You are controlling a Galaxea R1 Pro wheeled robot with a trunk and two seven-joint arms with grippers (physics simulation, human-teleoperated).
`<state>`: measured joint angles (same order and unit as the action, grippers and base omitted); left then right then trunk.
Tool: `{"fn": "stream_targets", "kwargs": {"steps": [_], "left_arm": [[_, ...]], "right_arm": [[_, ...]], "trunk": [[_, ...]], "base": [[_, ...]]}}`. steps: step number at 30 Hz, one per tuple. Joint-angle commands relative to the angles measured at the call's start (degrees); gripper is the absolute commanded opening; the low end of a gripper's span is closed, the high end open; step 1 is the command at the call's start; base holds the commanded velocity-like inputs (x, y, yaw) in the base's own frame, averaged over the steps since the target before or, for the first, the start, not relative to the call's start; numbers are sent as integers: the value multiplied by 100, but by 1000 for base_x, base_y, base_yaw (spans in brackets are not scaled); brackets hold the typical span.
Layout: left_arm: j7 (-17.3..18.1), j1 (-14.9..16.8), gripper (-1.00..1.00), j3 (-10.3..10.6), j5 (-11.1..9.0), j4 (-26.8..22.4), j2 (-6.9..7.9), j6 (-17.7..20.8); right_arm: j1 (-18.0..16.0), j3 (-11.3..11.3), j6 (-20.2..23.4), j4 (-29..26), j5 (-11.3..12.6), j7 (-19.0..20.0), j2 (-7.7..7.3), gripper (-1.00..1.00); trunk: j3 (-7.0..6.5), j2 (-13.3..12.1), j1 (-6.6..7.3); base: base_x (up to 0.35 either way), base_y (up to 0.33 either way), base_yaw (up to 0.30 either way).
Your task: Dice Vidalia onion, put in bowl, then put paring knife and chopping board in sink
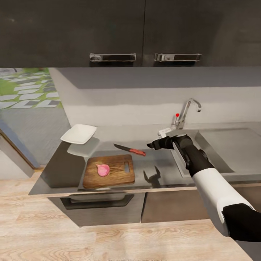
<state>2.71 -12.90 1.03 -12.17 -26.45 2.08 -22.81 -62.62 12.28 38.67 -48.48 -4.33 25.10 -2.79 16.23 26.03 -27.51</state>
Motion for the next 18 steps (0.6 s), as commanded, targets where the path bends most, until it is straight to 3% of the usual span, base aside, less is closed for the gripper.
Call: {"fn": "stream_targets", "kwargs": {"steps": [1, 18], "left_arm": [[28, -2, 100, 11, -59, -8, 3, -4], [28, -2, 100, 11, -58, -8, 3, -6]], "right_arm": [[-6, 10, 18, -5, -45, 37, -2, 100], [-7, 21, 7, 235, -50, 39, 7, 100]], "trunk": [[18, 10, -3], [168, 10, -3]], "base": [[1, -1, 70], [42, 53, 71]]}}
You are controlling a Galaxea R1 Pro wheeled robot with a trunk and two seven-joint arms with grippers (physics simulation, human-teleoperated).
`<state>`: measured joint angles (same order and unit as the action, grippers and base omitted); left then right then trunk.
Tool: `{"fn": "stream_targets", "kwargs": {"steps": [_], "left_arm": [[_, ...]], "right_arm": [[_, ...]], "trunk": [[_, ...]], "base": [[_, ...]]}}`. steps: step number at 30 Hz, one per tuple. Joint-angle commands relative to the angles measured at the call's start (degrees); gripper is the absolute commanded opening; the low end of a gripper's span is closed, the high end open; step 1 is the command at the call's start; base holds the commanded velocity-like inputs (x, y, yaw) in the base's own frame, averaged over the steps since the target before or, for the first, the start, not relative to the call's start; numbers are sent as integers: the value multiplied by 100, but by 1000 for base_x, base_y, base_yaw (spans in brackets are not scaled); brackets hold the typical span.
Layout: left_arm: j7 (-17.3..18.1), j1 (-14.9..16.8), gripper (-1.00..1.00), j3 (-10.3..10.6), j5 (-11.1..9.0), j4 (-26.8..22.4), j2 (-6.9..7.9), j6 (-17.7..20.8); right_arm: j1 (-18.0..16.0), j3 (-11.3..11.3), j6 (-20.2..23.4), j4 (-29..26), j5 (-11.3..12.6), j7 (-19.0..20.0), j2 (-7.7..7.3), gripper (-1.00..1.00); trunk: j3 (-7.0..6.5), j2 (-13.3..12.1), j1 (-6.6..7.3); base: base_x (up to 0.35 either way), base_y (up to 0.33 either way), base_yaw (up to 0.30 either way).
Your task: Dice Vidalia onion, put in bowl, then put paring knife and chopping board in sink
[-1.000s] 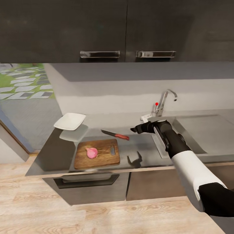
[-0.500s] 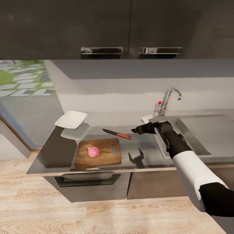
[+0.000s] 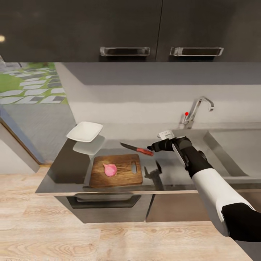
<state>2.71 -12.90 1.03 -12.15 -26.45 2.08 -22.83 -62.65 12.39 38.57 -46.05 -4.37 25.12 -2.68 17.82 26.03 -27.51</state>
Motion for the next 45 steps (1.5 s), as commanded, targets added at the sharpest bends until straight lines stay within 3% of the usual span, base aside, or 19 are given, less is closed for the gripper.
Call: {"fn": "stream_targets", "kwargs": {"steps": [1, 45], "left_arm": [[28, -2, 100, 11, -59, -6, 3, -4], [28, -2, 100, 11, -59, 65, 3, -2]], "right_arm": [[-3, 12, 12, -5, -46, 37, -3, 100], [-1, 10, -7, 87, -125, 36, -77, 100]], "trunk": [[17, 10, -3], [406, 10, -3]], "base": [[4, 5, 71], [16, -29, 71]]}}
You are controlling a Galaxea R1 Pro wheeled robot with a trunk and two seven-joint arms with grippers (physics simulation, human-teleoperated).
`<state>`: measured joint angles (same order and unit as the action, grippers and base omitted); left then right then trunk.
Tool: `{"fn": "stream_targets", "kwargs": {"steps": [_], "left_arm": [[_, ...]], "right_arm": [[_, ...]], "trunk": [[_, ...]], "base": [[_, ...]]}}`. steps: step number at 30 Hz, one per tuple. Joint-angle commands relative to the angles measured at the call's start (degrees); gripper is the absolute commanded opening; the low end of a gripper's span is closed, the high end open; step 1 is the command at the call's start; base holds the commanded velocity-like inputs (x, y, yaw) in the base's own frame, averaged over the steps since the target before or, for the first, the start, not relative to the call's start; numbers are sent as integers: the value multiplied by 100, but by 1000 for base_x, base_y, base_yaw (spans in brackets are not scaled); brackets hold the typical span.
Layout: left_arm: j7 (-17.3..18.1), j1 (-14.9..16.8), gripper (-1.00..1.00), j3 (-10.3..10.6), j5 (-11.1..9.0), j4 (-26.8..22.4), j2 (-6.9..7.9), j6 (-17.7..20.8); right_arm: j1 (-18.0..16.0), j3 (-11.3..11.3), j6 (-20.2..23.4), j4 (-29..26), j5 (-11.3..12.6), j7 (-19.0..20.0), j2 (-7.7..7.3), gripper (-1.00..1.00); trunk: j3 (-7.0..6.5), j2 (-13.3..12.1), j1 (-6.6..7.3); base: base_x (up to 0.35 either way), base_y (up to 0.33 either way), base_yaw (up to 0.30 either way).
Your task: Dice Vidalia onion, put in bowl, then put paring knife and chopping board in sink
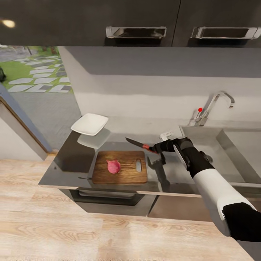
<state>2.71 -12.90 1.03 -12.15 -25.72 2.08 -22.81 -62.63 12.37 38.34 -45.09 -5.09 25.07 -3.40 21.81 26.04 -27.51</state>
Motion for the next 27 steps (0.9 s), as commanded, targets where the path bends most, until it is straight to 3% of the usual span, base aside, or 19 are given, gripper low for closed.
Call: {"fn": "stream_targets", "kwargs": {"steps": [1, 15, 27], "left_arm": [[28, -2, 100, 11, -59, 5, 3, -4], [28, -2, 100, 11, -59, 50, 3, -4], [30, -2, 100, 11, -59, 89, -3, -4]], "right_arm": [[-4, 11, 16, -9, -53, 41, -4, 100], [-4, 8, 16, -8, -128, 41, -17, 100], [-4, 11, 8, -5, -193, 33, -142, 100]], "trunk": [[17, 9, -3], [141, 9, -3], [188, 9, -3]], "base": [[0, 0, 71], [2, -19, 71], [31, -66, 30]]}}
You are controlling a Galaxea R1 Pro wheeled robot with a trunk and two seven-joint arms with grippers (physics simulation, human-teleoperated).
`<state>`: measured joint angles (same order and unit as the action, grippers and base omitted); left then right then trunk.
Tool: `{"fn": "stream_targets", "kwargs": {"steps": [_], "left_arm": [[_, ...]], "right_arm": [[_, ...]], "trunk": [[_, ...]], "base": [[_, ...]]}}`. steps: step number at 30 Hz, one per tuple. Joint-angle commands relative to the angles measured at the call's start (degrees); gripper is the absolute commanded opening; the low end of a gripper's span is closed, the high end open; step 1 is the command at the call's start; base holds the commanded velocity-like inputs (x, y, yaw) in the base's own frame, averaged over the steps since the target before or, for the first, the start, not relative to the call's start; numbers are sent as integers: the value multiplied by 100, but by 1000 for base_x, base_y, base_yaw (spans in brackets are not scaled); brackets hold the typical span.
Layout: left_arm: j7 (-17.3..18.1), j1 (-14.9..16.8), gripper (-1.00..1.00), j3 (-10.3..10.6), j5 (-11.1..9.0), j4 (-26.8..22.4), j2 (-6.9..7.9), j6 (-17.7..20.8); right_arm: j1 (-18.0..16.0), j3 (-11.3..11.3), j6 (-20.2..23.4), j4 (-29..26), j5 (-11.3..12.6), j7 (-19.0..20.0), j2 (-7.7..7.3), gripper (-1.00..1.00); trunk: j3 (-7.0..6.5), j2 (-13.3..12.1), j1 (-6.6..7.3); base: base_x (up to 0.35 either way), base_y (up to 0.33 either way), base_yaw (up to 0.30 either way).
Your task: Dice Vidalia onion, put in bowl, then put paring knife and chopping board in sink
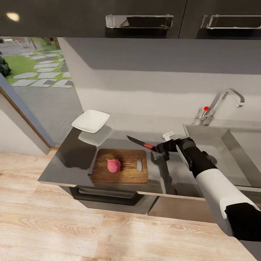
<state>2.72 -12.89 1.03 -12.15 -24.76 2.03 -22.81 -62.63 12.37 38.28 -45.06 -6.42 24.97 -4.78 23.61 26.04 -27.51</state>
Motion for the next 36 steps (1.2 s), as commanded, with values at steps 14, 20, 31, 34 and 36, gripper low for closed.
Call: {"fn": "stream_targets", "kwargs": {"steps": [14, 20, 31, 34, 36], "left_arm": [[27, -1, 100, 11, -59, 25, 2, -4], [27, -2, 100, 11, -59, 30, 0, -4], [27, -3, 100, 11, -59, 29, 5, -4], [27, -2, 100, 11, -59, 32, 1, -4], [27, -1, 100, 11, -59, 28, 0, -4]], "right_arm": [[-4, 20, -85, 114, -44, 43, -10, 100], [-4, 20, -224, 264, -43, 43, 11, 100], [-4, 20, -233, 285, -35, 43, 29, 100], [-5, 25, -233, 287, -35, 43, 42, 100], [-4, 26, -233, 287, -35, 45, 45, 100]], "trunk": [[12, 9, -3], [43, 9, -3], [91, 9, -3], [92, 9, -3], [92, 9, -3]], "base": [[0, -1, 0], [0, 0, 0], [0, 0, 0], [0, 0, 0], [0, 0, 0]]}}
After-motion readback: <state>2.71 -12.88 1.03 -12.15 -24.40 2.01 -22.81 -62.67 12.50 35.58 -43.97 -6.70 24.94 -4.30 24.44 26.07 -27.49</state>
